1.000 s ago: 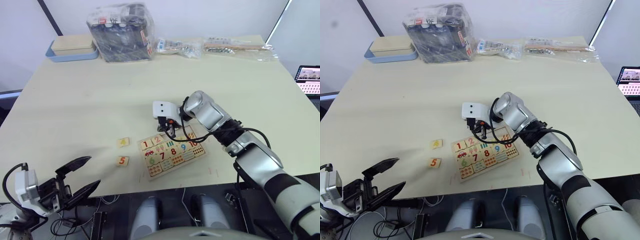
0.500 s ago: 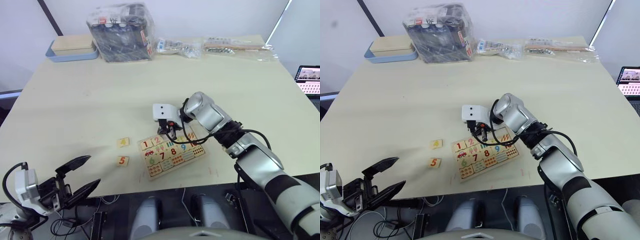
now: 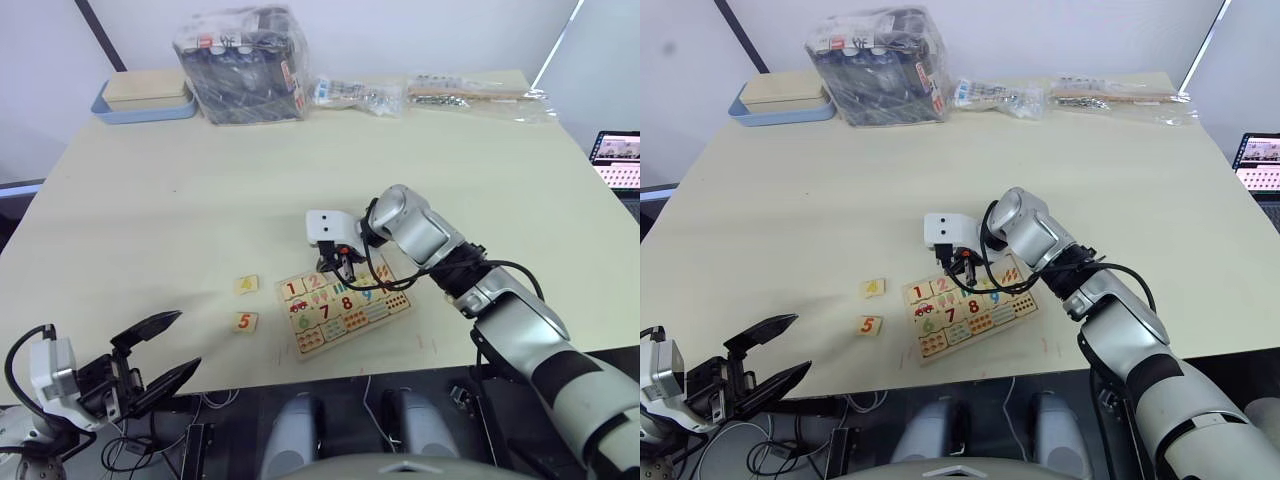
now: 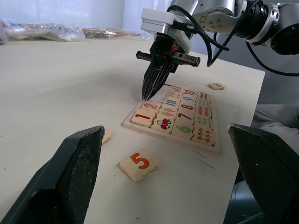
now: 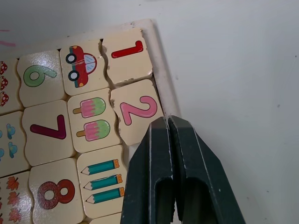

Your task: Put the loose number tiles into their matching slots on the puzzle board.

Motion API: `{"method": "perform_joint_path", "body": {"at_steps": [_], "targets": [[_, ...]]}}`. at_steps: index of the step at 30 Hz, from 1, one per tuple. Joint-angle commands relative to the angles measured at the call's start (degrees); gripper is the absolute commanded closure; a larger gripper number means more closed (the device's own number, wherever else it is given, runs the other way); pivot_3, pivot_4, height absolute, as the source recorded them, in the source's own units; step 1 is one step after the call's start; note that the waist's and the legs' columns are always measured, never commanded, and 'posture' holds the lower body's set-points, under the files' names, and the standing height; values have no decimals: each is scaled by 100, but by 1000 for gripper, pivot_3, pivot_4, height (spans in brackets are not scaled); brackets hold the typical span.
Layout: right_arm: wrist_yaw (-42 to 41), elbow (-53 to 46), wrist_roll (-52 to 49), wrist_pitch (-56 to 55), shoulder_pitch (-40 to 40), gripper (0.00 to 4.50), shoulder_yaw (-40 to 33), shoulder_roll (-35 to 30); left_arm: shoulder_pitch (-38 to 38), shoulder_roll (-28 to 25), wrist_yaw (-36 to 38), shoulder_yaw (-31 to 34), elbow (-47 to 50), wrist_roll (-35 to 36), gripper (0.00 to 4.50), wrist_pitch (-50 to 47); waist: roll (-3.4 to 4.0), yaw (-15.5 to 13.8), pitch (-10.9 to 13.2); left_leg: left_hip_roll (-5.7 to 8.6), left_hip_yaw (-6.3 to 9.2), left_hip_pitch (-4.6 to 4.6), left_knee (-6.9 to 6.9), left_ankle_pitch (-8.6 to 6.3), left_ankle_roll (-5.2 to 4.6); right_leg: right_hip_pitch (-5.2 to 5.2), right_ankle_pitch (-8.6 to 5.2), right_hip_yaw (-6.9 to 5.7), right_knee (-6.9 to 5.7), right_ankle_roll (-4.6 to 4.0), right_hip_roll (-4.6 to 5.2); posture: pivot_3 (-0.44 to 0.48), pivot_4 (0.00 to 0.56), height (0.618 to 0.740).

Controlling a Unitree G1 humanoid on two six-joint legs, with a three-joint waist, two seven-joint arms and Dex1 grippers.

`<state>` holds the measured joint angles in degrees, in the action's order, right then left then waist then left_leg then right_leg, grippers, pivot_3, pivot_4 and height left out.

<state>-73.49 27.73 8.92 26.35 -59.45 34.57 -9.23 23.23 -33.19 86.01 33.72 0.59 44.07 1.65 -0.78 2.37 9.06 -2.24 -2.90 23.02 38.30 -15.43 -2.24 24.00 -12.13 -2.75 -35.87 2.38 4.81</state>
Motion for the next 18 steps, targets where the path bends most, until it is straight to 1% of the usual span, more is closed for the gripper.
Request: {"method": "perform_joint_path", "body": {"at_steps": [1,18], "targets": [[-51,-219,1,32,-7,4456,8,-28,44,-35,6,89,175,90,0,45,0,-1,0,0,0,0,0,0,0,0,0,0,0,0,0,0,150,740],[-224,-369,-1,107,78,4456,126,-134,-46,-42,-9,46,139,58,0,44,-1,-1,0,0,0,0,0,0,0,0,0,0,0,0,0,0,150,740]]}}
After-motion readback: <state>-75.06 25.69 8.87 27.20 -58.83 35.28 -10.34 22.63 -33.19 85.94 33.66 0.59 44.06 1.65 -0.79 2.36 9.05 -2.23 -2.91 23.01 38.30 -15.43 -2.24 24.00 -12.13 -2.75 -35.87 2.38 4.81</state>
